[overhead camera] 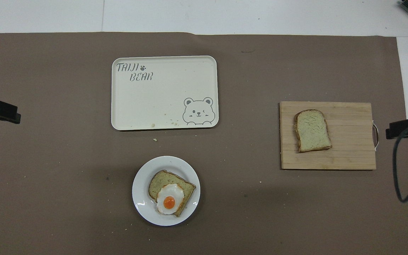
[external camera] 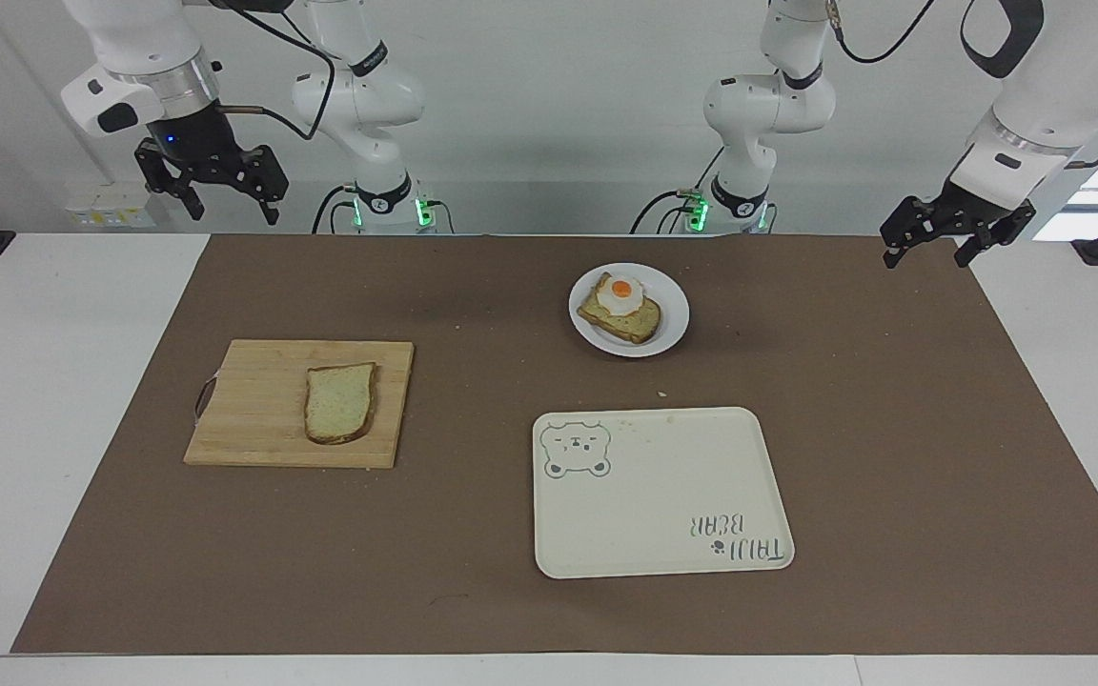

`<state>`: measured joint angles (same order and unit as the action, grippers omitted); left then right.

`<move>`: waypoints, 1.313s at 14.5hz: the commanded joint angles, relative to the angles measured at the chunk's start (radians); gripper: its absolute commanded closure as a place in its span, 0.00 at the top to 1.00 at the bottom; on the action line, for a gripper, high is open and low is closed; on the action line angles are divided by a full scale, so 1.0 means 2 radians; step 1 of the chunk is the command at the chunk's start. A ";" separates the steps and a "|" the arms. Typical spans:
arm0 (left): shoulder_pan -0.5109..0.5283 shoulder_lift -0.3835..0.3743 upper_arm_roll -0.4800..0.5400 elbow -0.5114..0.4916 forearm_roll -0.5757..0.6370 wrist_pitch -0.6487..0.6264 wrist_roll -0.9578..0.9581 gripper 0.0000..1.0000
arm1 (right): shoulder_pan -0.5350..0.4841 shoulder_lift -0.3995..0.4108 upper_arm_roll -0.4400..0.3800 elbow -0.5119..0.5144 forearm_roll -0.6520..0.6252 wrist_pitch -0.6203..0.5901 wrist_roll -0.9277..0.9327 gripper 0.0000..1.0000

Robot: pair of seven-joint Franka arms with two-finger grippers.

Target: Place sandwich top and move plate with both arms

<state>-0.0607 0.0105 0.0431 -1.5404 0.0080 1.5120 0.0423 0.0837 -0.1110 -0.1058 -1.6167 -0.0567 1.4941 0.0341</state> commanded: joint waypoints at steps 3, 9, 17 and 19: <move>0.002 -0.019 0.003 -0.021 -0.017 -0.002 0.006 1.00 | -0.007 -0.007 0.002 -0.005 0.003 0.002 -0.015 1.00; 0.006 -0.020 0.003 -0.025 -0.030 -0.002 0.006 1.00 | -0.007 -0.007 0.002 -0.008 0.003 0.004 -0.016 1.00; 0.022 -0.021 0.004 -0.032 -0.051 0.002 0.008 1.00 | -0.018 0.000 0.002 -0.074 0.005 0.084 -0.089 1.00; 0.036 -0.023 0.004 -0.040 -0.074 0.003 0.027 1.00 | -0.029 0.009 0.002 -0.096 0.020 0.113 -0.098 1.00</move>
<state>-0.0240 0.0006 0.0538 -1.5686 -0.1014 1.5120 0.0512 0.0569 -0.0945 -0.1065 -1.7544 -0.0493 1.6605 -0.1173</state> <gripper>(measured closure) 0.000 0.000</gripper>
